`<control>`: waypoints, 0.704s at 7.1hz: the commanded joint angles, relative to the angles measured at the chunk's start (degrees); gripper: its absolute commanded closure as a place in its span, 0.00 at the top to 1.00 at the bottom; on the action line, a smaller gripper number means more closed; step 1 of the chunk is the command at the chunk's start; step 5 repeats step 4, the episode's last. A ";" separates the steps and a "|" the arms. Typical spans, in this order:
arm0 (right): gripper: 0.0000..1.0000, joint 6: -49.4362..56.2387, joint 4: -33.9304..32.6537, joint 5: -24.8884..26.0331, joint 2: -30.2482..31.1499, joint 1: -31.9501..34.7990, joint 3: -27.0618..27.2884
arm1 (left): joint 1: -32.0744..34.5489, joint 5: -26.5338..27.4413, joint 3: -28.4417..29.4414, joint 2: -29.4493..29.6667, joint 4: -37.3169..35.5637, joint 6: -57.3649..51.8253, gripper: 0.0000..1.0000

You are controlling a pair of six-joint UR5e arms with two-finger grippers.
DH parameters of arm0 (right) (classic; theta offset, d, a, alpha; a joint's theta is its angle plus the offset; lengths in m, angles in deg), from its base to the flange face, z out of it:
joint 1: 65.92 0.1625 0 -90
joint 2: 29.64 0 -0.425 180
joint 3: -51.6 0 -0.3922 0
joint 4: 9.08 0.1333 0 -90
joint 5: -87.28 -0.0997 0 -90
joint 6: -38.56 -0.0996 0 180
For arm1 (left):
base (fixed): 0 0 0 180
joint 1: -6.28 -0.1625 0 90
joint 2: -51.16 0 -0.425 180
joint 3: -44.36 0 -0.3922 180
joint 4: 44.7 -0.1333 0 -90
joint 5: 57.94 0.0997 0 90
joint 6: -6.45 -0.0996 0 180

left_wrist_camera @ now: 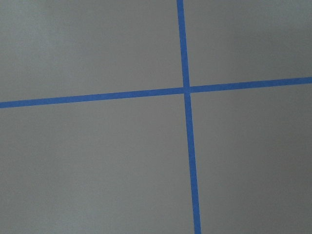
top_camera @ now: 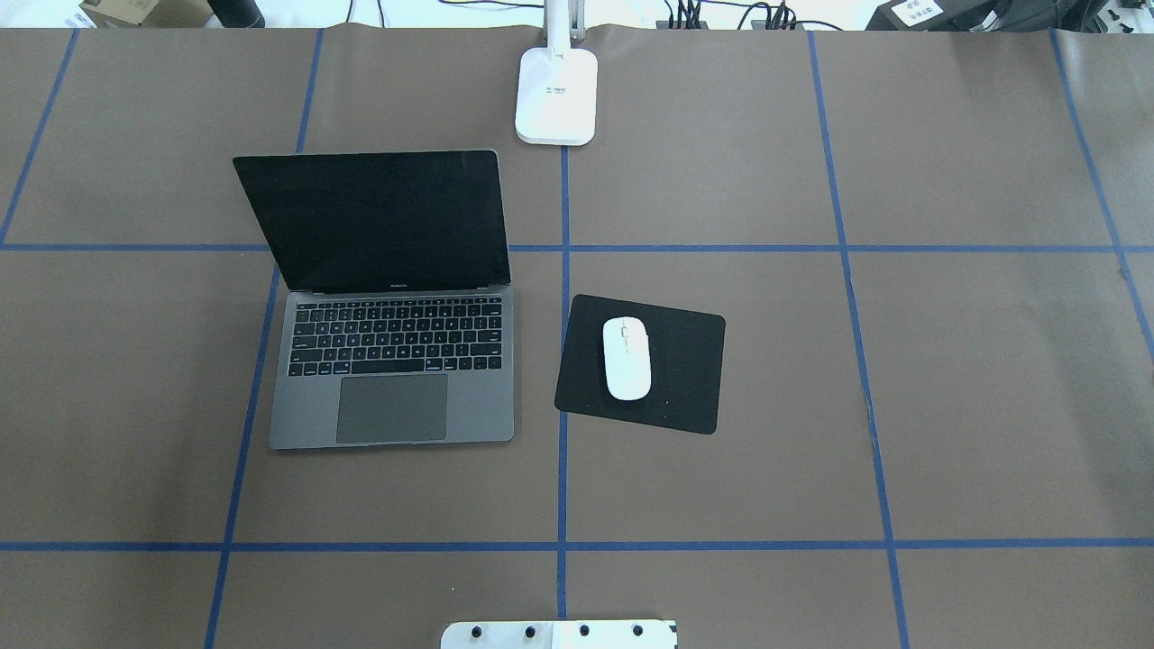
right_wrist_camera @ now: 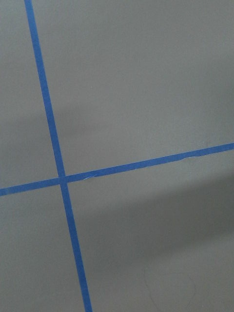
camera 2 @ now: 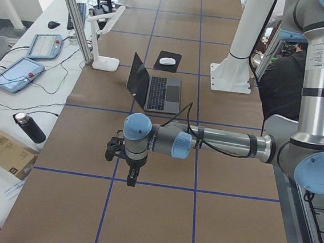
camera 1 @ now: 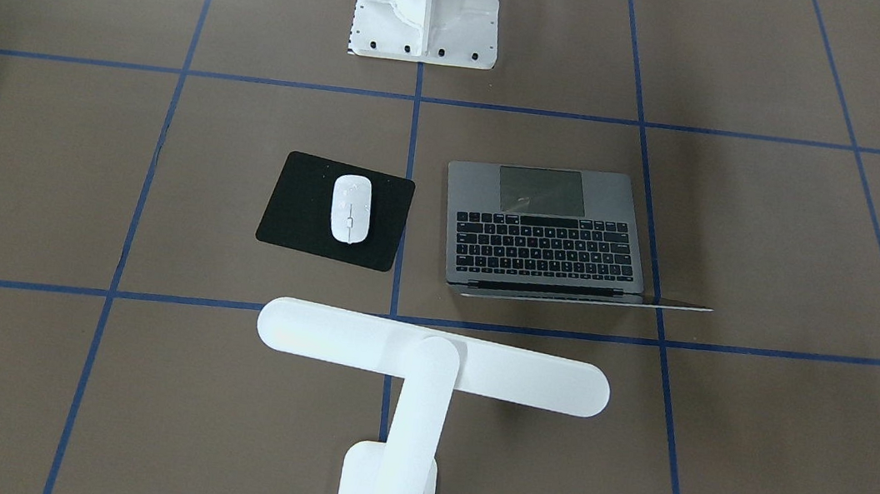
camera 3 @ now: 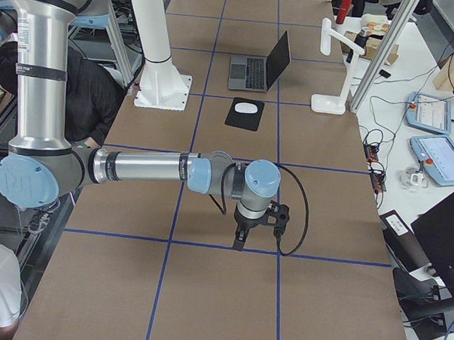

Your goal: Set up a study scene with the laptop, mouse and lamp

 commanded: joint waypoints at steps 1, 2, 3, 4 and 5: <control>1.00 -0.04 0.13 0.00 0.02 0.00 -0.03 | 0.00 0.00 0.01 0.00 0.00 0.00 0.99; 1.00 -0.04 0.13 -0.09 0.02 0.00 -0.03 | 0.00 -0.09 0.01 0.00 0.00 0.00 0.99; 1.00 -0.04 0.13 -0.35 0.02 0.00 0.05 | 0.00 -0.09 0.01 0.00 -0.09 -0.09 1.00; 1.00 -0.04 0.13 -0.44 0.02 0.00 0.05 | 0.00 -0.09 0.10 0.00 -0.09 0.00 1.00; 1.00 -0.04 0.13 -0.44 0.02 0.00 0.05 | 0.00 -0.09 0.10 0.00 -0.09 0.00 1.00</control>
